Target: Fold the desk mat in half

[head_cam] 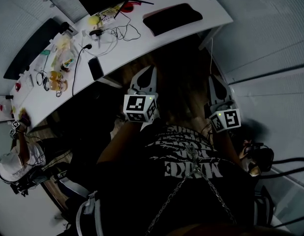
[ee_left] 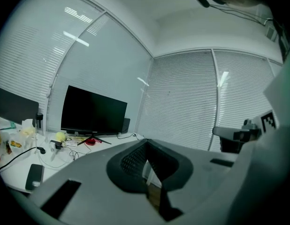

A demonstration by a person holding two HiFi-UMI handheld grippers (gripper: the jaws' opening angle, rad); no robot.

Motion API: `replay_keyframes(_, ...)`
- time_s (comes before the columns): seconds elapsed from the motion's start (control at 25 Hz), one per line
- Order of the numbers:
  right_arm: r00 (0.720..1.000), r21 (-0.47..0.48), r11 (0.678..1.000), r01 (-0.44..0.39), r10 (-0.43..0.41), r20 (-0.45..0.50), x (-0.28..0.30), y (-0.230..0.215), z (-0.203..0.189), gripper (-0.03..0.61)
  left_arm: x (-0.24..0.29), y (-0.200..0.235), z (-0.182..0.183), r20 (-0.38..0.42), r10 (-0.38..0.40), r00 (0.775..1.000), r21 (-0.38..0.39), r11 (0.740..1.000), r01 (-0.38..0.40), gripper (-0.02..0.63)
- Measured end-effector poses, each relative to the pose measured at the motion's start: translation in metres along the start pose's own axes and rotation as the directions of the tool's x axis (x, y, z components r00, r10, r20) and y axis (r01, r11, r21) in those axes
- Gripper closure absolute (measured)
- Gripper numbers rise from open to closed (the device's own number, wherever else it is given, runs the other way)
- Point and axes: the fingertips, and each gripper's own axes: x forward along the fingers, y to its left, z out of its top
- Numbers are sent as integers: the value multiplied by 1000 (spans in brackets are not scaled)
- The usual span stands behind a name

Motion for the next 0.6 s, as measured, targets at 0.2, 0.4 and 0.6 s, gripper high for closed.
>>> replay_keyframes(0.2,1000,-29,999,13,-14,-8,35,1,14,580,27,20,25,15,-37,999,-12,999,37,626)
replay_keyframes(0.4,1000,-45,999,19,-20,-14,57,4,13,580,50,34,31,28,-68,997,-19,997,69,626)
replay_keyframes(0.6,998,-58,997,46,-48,-35,62,-5,19,580,64,33,30,4,-91,996,-41,995,91,626)
